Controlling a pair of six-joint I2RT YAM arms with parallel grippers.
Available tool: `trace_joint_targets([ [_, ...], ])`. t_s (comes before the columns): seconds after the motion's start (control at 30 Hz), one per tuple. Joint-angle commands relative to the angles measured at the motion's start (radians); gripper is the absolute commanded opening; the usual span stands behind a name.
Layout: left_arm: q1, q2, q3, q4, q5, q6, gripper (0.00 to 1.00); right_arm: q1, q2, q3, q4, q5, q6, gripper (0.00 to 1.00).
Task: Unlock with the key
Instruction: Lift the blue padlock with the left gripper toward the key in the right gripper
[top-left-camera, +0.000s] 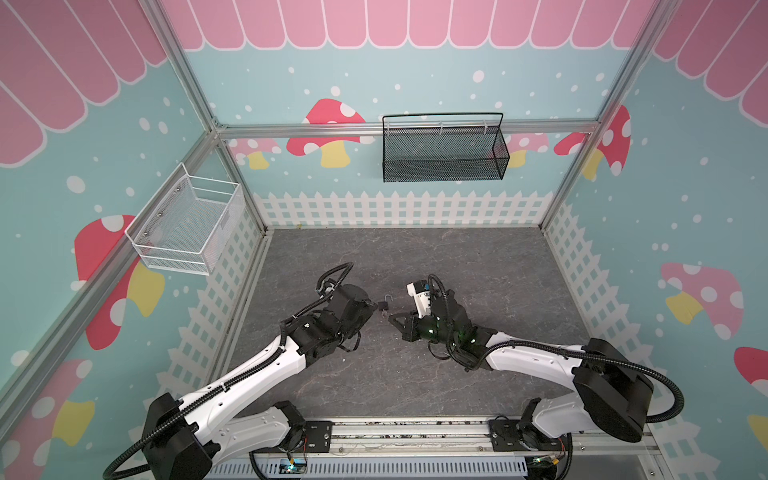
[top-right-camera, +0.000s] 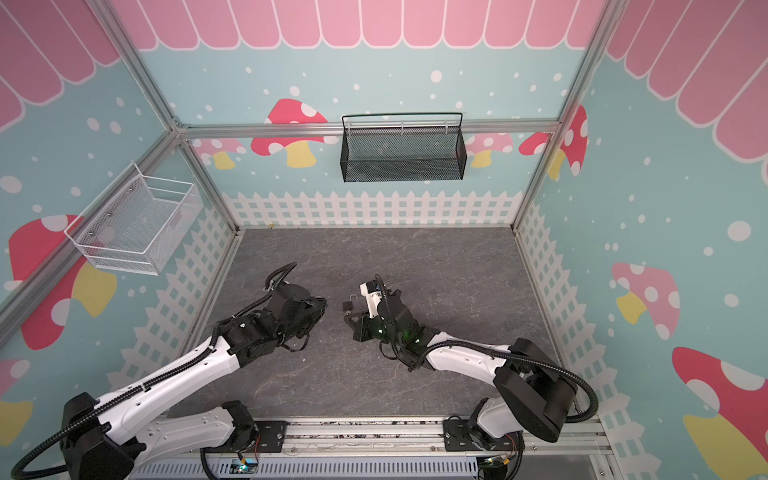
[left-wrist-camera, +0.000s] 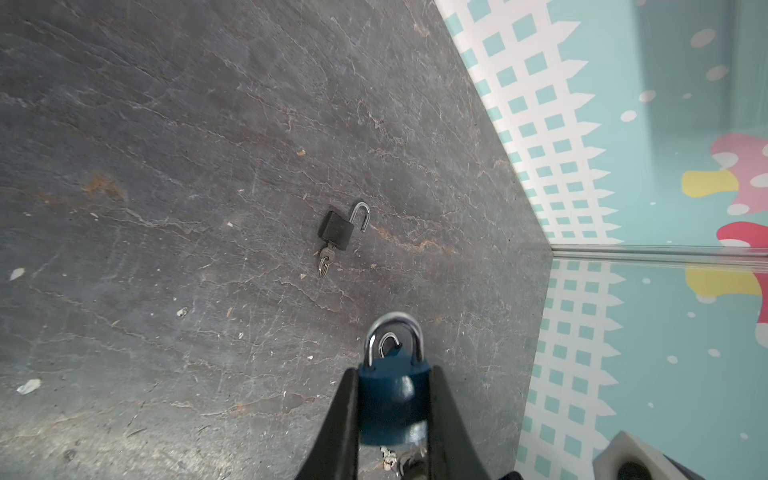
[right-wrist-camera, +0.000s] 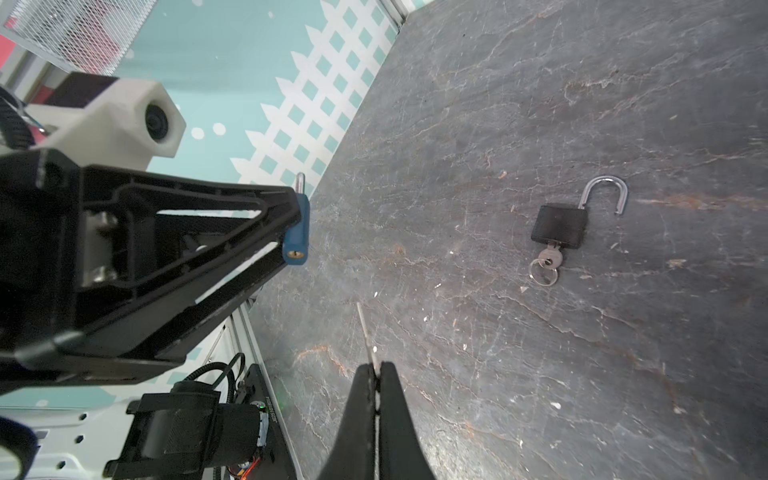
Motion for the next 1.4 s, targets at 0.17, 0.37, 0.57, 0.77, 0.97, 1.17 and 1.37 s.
trace_joint_targets([
  [0.17,-0.034,-0.017,0.035,0.014,-0.084,-0.056,0.00,0.038,-0.009,0.039,0.098,0.049,0.058,0.00],
  [0.37,-0.039,-0.030,0.029,0.034,-0.062,-0.086,0.00,0.064,0.012,0.056,0.099,0.072,0.065,0.00],
  [0.57,-0.039,-0.055,0.003,0.061,-0.052,-0.114,0.00,0.065,0.026,0.066,0.098,0.095,0.072,0.00],
  [0.77,-0.039,-0.072,-0.028,0.091,-0.040,-0.137,0.00,0.065,0.042,0.075,0.116,0.084,0.069,0.00],
  [0.97,-0.039,-0.070,-0.030,0.098,-0.037,-0.142,0.00,0.074,0.031,0.069,0.170,0.074,0.051,0.00],
  [1.17,-0.039,-0.063,-0.037,0.123,-0.018,-0.154,0.00,0.077,0.049,0.074,0.174,0.067,0.060,0.00],
  [1.37,-0.037,-0.066,-0.046,0.129,-0.021,-0.161,0.00,0.079,0.032,0.063,0.182,0.062,0.058,0.00],
])
